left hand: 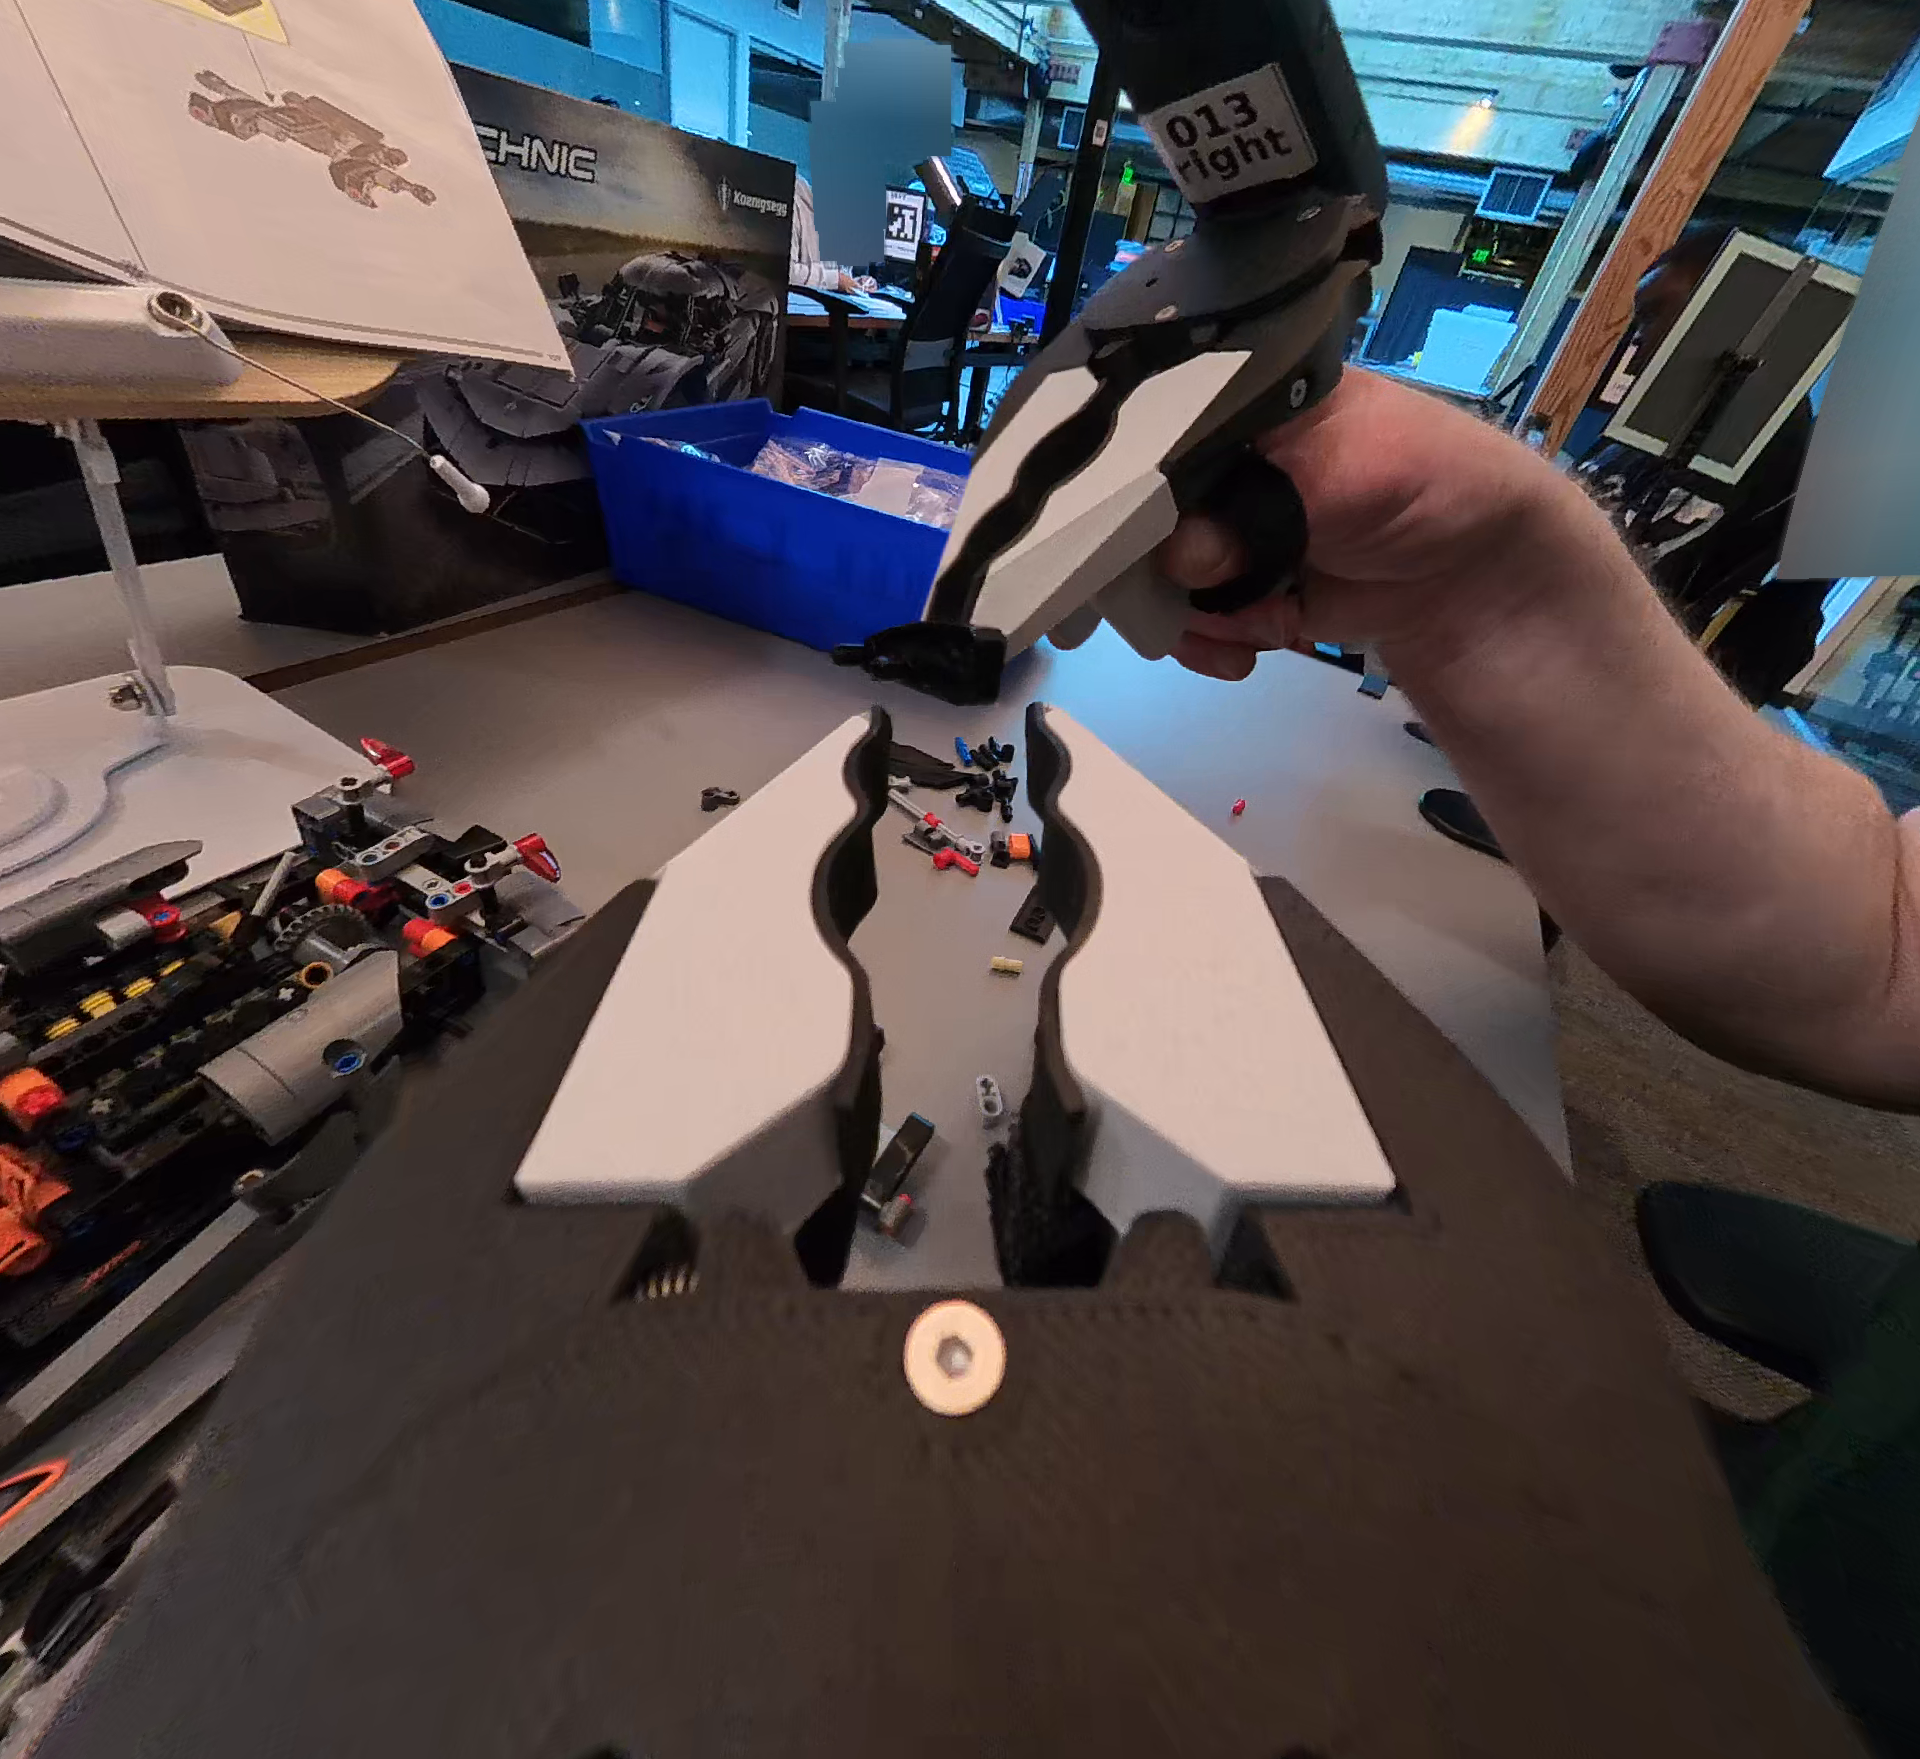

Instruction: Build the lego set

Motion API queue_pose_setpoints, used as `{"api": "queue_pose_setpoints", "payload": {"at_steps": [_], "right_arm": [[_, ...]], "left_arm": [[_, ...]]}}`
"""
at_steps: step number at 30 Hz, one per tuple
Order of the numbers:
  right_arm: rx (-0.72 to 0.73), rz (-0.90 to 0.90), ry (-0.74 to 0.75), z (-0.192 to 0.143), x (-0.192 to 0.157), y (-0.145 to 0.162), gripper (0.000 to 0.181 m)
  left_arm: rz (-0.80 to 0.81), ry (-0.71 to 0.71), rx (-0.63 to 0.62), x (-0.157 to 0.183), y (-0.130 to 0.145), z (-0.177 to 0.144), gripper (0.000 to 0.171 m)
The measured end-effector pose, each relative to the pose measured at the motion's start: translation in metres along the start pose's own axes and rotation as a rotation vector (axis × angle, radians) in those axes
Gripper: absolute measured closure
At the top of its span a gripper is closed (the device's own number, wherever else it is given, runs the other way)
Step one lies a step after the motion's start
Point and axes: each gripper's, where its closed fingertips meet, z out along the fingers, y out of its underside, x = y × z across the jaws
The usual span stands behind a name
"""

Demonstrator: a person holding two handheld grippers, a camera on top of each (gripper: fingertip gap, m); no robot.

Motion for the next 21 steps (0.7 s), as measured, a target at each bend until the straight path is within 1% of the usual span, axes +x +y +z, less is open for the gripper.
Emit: {"api": "queue_pose_setpoints", "payload": {"at_steps": [6,21], "right_arm": [[0.012,0.0,-0.003,-0.002,0.0,0.008,0.176],[0.041,-0.015,-0.014,-0.005,-0.003,0.014,0.176]], "left_arm": [[0.027,-0.025,-0.044,-0.007,0.009,-0.006,0.145],[0.097,-0.074,-0.132,-0.021,0.025,-0.018,0.141]]}}
